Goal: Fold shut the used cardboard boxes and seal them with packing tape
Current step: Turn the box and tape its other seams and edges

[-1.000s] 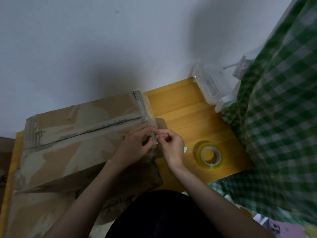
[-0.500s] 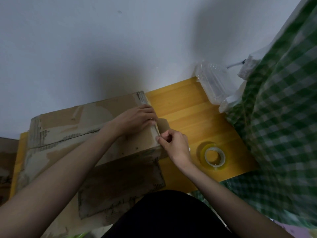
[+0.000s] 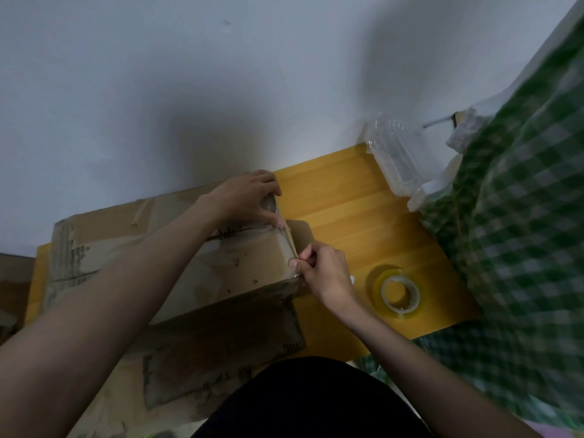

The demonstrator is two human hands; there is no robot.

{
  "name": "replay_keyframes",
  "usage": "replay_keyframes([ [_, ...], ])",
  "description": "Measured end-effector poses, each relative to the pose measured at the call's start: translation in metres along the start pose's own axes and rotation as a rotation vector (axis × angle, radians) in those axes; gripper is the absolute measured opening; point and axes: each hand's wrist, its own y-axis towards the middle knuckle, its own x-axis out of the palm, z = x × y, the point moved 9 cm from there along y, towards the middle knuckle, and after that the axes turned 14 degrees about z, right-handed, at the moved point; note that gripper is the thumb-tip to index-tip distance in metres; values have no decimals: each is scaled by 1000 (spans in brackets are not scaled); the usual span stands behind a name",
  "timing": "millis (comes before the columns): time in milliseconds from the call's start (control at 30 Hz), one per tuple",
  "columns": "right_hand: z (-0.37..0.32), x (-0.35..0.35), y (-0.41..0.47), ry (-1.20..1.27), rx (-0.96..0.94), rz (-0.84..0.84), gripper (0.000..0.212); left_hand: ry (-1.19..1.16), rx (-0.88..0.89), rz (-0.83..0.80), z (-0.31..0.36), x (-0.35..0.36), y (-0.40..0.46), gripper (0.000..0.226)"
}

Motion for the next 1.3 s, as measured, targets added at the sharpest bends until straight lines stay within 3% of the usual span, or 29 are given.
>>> replay_keyframes([
  [100, 0, -1, -1, 7, 4, 0, 30, 2, -21, -18, -13, -1, 5, 75],
  [333, 10, -1, -5, 75, 69, 31, 28, -315, -287, 14, -50, 0, 4, 37],
  [600, 24, -4, -13, 243, 211, -12, 23, -410, -534, 192, -66, -1, -4, 53],
  [767, 32, 3, -13, 396, 334, -51, 19, -543, -691, 267, -70, -1, -8, 52],
  [1000, 22, 3, -3, 277, 271, -87, 25, -484, -650, 280, -57, -8, -13, 47],
  [1133, 13, 5, 0, 188, 177, -113, 24, -202, -397, 278, -30, -8, -12, 45],
  [1200, 12, 5, -3, 185, 166, -113, 22, -190, -249, 283, -14, -3, -14, 34],
  [1300, 14, 6, -4, 213, 204, -105, 23, -295, -98, 149, 9, 18, -26, 41],
])
